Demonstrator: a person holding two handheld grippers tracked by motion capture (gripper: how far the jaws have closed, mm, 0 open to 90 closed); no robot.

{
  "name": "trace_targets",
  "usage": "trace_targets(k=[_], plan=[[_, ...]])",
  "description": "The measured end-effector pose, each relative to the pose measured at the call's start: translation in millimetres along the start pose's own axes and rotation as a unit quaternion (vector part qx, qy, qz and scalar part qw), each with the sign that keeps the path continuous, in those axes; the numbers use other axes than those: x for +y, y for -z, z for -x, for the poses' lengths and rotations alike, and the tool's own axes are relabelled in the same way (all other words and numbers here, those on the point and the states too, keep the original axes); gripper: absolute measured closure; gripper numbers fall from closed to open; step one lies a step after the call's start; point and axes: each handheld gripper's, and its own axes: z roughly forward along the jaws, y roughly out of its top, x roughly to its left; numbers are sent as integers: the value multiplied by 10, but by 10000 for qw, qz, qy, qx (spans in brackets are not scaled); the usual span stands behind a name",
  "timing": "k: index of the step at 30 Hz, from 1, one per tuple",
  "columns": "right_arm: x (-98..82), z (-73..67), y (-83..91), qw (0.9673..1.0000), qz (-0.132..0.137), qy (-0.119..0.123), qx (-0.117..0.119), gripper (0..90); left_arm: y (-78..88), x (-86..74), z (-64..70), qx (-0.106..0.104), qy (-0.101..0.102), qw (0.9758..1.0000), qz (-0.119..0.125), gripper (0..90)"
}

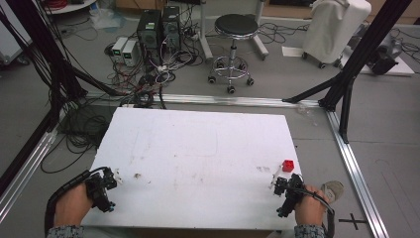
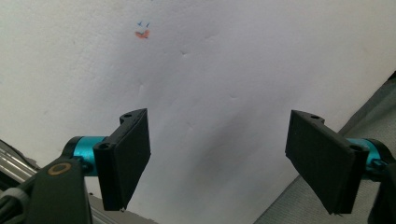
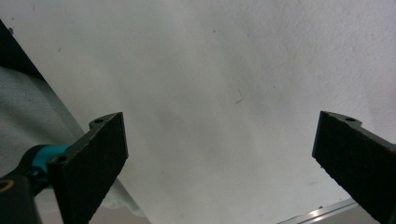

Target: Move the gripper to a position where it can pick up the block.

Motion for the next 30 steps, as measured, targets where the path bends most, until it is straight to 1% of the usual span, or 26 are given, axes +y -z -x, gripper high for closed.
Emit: trace_targets(k=[4, 13, 15, 20, 22, 24, 28, 30], plan=[[-17, 6, 18, 10000, 51, -30, -6, 26, 2, -5, 2, 16, 4, 10000, 5, 224], [-19, 10, 34, 10000, 47, -54, -19, 26, 0, -5, 2, 8, 11, 10000, 21, 223], [-18, 10, 34, 10000, 49, -57, -19, 26, -5, -6, 0, -17, 53, 10000, 36, 224], [-16, 19, 26, 10000, 60, -43, 10, 26, 0, -9, 0, -4, 44, 10000, 27, 224], [-17, 18, 30, 10000, 65, -53, -10, 26, 1, -6, 1, 13, 11, 10000, 23, 224], [-16, 15, 38, 9999, 99, -76, 8, 26, -1, -4, 2, 8, 14, 10000, 27, 224], [-23, 21, 38, 9999, 116, -36, -9, 26, -2, -6, 2, 13, 14, 10000, 34, 224], [-32, 17, 37, 9998, 171, -75, -13, 26, 0, -10, 0, 5, 25, 10000, 32, 224]])
